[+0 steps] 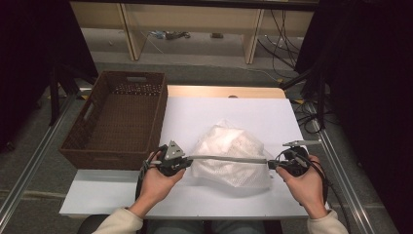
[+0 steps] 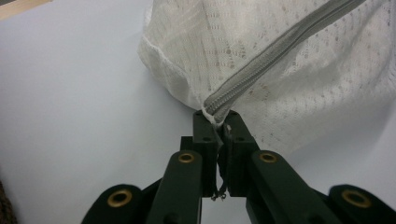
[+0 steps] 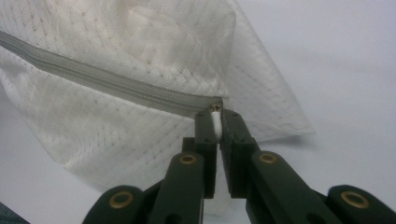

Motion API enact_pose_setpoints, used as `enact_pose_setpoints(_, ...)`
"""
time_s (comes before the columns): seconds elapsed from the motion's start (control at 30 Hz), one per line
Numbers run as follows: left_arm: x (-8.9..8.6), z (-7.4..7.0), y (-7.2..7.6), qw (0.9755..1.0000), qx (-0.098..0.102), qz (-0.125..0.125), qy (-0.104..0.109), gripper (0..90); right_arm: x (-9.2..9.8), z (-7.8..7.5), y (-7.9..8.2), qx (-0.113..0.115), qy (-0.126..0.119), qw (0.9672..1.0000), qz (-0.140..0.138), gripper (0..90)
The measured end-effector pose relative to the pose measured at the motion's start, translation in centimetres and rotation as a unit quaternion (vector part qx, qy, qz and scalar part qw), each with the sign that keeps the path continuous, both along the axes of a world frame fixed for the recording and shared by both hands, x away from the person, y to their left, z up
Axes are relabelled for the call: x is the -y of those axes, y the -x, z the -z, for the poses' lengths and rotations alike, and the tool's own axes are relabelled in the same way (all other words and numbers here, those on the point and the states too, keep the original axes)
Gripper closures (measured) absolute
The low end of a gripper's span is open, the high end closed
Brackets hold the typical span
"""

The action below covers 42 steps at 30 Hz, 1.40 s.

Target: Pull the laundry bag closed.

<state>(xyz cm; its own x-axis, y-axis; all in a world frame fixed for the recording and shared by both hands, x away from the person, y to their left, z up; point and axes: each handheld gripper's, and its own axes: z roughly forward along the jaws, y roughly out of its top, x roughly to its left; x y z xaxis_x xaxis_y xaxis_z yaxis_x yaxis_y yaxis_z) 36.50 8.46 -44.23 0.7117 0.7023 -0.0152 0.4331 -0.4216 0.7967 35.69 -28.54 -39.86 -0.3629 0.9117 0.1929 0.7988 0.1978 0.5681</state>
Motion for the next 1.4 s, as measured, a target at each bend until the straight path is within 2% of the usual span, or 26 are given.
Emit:
enact_pose_setpoints(0.17, 0.0, 0.0, 0.1, 1.0, -0.002, -0.003, 0.0, 82.8, -0.3, 0.0, 0.1, 0.007, -0.004, 0.9999, -0.007, 85.8)
enact_pose_setpoints(0.27, -0.2, 0.0, 0.0, 0.9999, 0.001, 0.006, -0.011, 82.3, -0.4, 0.0, 0.1, 0.021, 0.0, 0.9993, -0.029, 83.7)
enact_pose_setpoints(0.3, -0.2, 0.0, 0.1, 1.0, -0.001, 0.003, -0.009, 82.1, -0.4, 0.0, 0.1, 0.027, -0.007, 0.9988, -0.04, 83.0)
enact_pose_setpoints(0.4, -0.2, 0.1, 0.1, 1.0, -0.001, 0.003, -0.003, 81.9, -0.7, -0.1, 0.2, 0.035, -0.012, 0.9983, -0.045, 80.4)
enact_pose_setpoints(0.47, -0.1, 0.1, 0.1, 1.0, 0.0, 0.0, 0.0, 81.6, -0.9, -0.2, 0.3, 0.037, -0.026, 0.9976, -0.052, 77.8)
enact_pose_setpoints(0.5, -0.1, 0.1, 0.1, 1.0, 0.0, 0.0, 0.0, 81.4, -1.0, -0.3, 0.4, 0.029, -0.035, 0.9977, -0.051, 76.1)
enact_pose_setpoints(0.6, -0.1, 0.1, 0.1, 1.0, 0.001, 0.0, 0.001, 79.6, -1.2, -0.3, 0.4, 0.035, -0.043, 0.9967, -0.058, 72.6)
enact_pose_setpoints(0.63, -0.3, 0.1, 0.1, 1.0, 0.008, 0.001, -0.002, 77.9, -1.2, -0.3, 0.4, 0.04, -0.052, 0.9963, -0.056, 71.1)
enact_pose_setpoints(0.67, -0.3, 0.1, 0.1, 1.0, 0.009, 0.001, 0.002, 76.1, -1.1, -0.4, 0.4, 0.036, -0.044, 0.997, -0.052, 69.5)
enact_pose_setpoints(0.73, -0.4, 0.1, 0.2, 0.9998, 0.017, -0.001, 0.007, 71.1, -0.9, -0.3, 0.2, 0.049, -0.049, 0.9961, -0.054, 66.2)
enact_pose_setpoints(0.77, -0.5, 0.1, 0.2, 0.9999, 0.016, -0.002, 0.005, 66.4, -0.8, -0.3, 0.2, 0.048, -0.052, 0.9963, -0.049, 64.4)
enact_pose_setpoints(0.83, -0.6, 0.1, 0.2, 0.9997, 0.023, 0.001, 0.007, 55.2, -0.7, -0.2, 0.1, 0.071, -0.054, 0.9949, -0.047, 61.3)
enact_pose_setpoints(0.9, -0.6, 0.2, 0.3, 0.9993, 0.036, -0.001, 0.005, 43.8, -0.5, -0.4, 0.1, 0.077, -0.054, 0.9941, -0.053, 57.9)
enact_pose_setpoints(0.97, -0.6, 0.0, 0.7, 0.9992, 0.039, -0.002, 0.005, 38.4, -0.4, -0.4, 0.1, 0.083, -0.057, 0.994, -0.043, 54.4)
enact_pose_setpoints(1.07, -0.9, -0.2, 1.2, 0.9987, 0.05, 0.002, 0.003, 31.0, -0.2, -0.3, -0.1, 0.092, -0.052, 0.9933, -0.047, 51.2)
enact_pose_setpoints(1.1, -1.0, -0.3, 1.4, 0.9987, 0.05, 0.0, -0.001, 28.9, -0.1, -0.3, -0.1, 0.093, -0.048, 0.9938, -0.039, 50.3)
enact_pose_setpoints(1.13, -1.2, -0.2, 1.6, 0.9989, 0.046, -0.004, 0.001, 27.7, 0.0, -0.2, -0.3, 0.091, -0.052, 0.9934, -0.048, 50.0)
enact_pose_setpoints(1.27, -1.6, -0.2, 2.1, 0.9989, 0.046, -0.004, 0.001, 27.4, 0.1, 0.1, -0.4, 0.087, -0.056, 0.994, -0.038, 48.6)
enact_pose_setpoints(1.33, -1.7, -0.2, 2.2, 0.9988, 0.05, -0.002, 0.005, 27.7, 0.2, 0.0, -0.3, 0.09, -0.045, 0.9945, -0.029, 48.5)
enact_pose_setpoints(1.37, -1.7, -0.2, 2.2, 0.9988, 0.049, 0.0, 0.007, 27.8, 0.1, 0.1, -0.3, 0.083, -0.056, 0.9947, -0.024, 48.5)
enact_pose_setpoints(1.4, -1.7, -0.2, 2.2, 0.999, 0.045, 0.004, 0.006, 27.9, 0.3, 0.2, -0.5, 0.095, -0.053, 0.9935, -0.033, 48.5)
